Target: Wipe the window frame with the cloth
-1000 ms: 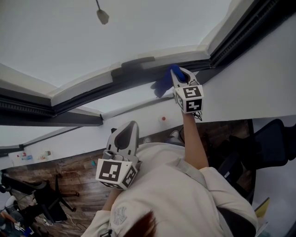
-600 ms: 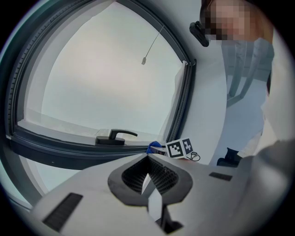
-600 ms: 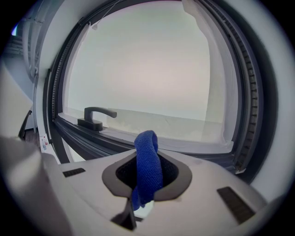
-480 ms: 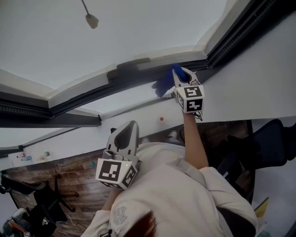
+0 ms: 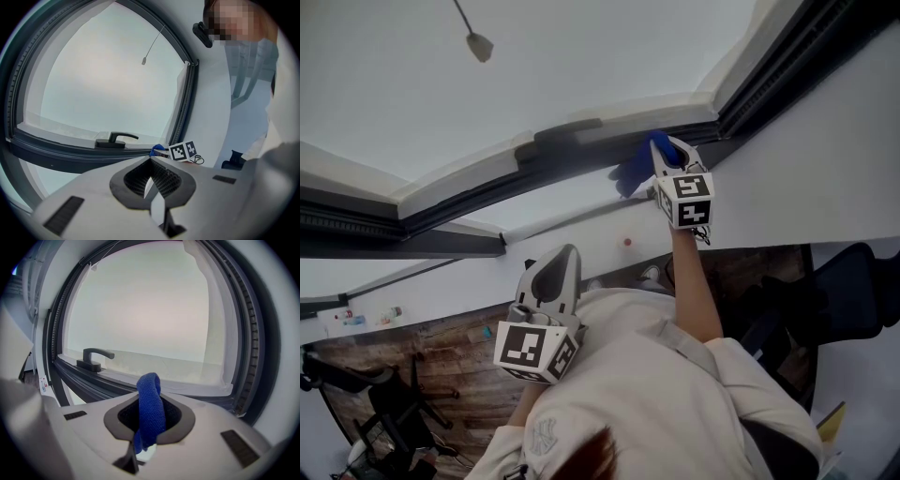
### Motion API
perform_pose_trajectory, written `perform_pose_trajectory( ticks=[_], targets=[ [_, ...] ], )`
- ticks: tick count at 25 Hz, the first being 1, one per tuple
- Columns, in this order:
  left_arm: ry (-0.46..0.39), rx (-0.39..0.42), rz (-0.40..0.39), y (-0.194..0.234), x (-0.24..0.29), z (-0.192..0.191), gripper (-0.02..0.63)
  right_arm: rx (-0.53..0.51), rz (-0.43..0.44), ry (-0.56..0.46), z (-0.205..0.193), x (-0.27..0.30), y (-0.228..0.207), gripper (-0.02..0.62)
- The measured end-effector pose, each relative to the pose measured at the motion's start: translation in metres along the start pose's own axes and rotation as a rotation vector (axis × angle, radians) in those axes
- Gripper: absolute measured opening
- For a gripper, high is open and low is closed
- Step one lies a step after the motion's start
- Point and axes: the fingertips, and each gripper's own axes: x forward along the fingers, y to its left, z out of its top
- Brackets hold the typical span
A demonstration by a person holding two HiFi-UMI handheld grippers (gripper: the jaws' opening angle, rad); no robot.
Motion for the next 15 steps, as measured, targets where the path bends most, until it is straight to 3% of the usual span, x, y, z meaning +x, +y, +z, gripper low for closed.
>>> perform_pose_trajectory(
  ticks=[15],
  targets=[
    [-0.003, -0.004, -0.003, 0.0, 0.005, 0.001, 0.005, 0.012, -0.042, 0.015, -0.004, -0.001, -0.016, 0.049]
  ],
)
